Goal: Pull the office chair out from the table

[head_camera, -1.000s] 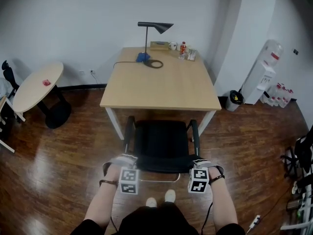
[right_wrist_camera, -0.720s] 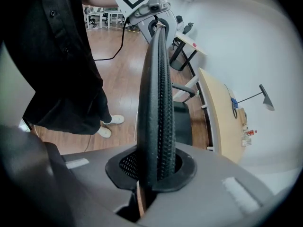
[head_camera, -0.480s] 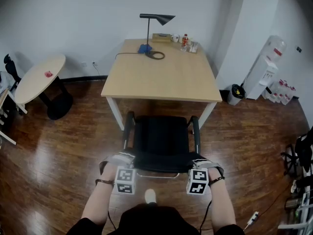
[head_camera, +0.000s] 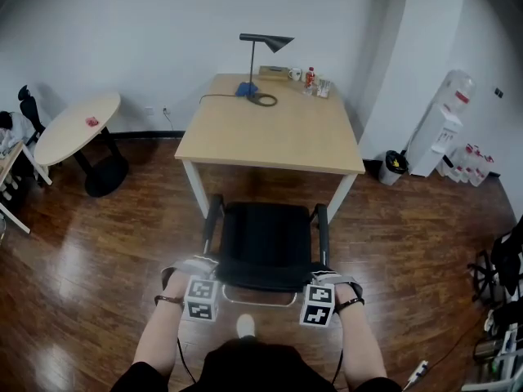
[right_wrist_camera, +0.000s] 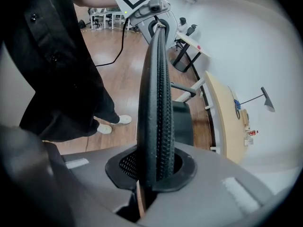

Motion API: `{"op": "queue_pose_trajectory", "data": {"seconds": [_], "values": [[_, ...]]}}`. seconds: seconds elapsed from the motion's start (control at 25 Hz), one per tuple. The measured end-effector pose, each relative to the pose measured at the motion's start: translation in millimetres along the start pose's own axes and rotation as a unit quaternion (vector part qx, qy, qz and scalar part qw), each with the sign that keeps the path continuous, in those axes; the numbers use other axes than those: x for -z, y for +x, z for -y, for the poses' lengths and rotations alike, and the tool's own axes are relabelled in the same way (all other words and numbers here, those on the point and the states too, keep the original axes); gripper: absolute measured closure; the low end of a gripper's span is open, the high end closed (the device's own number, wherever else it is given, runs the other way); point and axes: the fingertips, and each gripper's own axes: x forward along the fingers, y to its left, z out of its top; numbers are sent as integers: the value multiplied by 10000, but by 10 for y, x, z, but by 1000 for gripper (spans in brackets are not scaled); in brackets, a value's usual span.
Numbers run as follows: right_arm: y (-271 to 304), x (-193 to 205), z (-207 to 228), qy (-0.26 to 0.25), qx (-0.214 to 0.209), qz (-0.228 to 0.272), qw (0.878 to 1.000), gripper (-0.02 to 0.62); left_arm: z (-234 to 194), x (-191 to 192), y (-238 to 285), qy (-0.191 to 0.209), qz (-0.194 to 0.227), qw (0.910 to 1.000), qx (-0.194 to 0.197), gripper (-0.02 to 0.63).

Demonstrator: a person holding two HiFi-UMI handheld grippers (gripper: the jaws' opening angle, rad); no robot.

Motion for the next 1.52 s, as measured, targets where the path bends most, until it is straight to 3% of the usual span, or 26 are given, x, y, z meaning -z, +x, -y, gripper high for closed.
{"op": "queue_pose_trajectory", "data": {"seconds": [0.84,1.52], "values": [[-344,21,-1002,-107,-79,4,9999,543,928,-340,-452,-98,-69,9998,-177,540],[-581,-6,-1523,-5,-151,125,9998,534,1388,-501,-715,-139,-69,9996,-236,532]]}}
